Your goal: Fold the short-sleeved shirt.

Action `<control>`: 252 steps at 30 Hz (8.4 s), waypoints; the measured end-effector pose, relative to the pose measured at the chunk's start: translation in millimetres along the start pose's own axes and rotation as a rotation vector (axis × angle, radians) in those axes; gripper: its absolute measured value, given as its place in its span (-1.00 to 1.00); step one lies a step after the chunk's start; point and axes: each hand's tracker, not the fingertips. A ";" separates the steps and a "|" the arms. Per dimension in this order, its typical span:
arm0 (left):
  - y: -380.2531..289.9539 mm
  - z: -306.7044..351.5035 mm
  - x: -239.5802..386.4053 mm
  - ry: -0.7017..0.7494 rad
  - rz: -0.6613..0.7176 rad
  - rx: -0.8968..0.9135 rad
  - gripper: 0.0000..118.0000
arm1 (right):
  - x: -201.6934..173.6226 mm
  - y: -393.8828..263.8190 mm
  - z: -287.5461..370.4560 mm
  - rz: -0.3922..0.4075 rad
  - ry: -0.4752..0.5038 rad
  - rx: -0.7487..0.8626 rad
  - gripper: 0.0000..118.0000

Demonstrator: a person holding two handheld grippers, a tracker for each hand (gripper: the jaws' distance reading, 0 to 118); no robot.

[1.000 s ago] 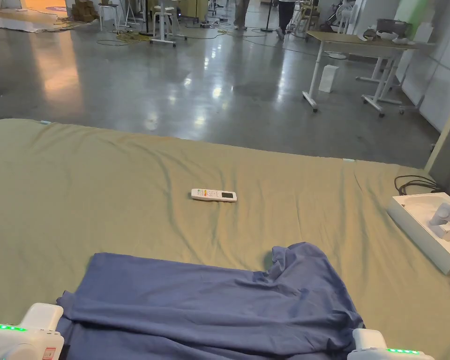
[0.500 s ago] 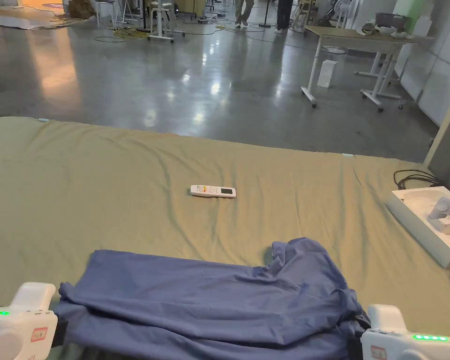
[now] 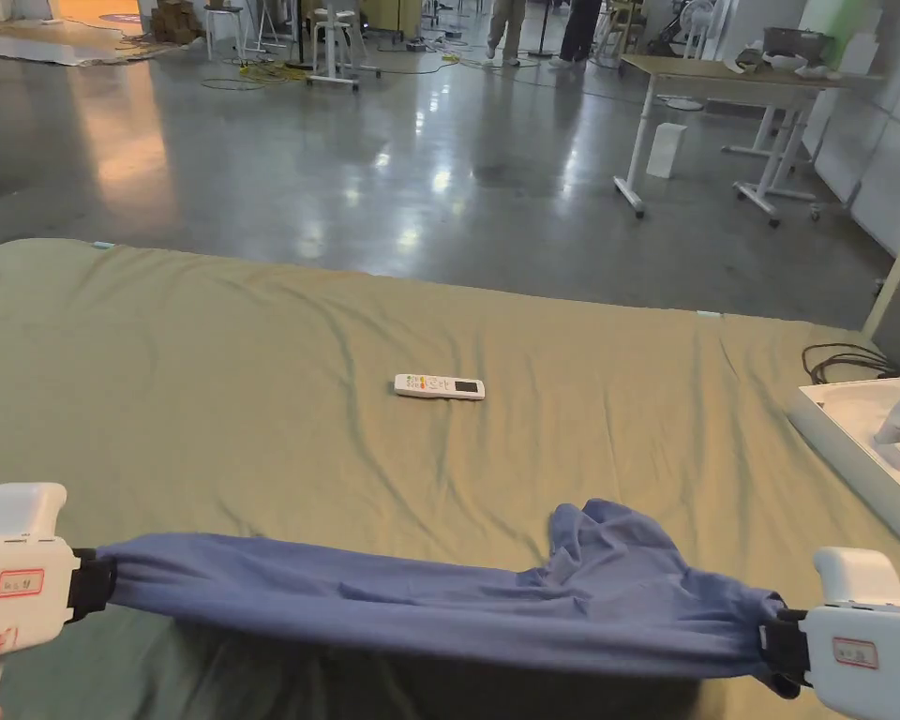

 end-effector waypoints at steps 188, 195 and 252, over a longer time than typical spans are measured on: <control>-108.6 -25.6 -29.2 0.083 -0.069 -0.068 -0.11 | -11.7 -129.6 6.3 0.038 -0.151 -0.015 0.07; -60.5 12.4 27.0 0.057 -0.123 0.256 -0.12 | -40.8 -67.7 52.6 -0.015 -0.150 0.388 0.14; -68.5 -41.9 -97.6 -0.310 0.162 -0.180 0.11 | -131.0 -36.6 11.5 0.078 -0.045 0.561 -1.00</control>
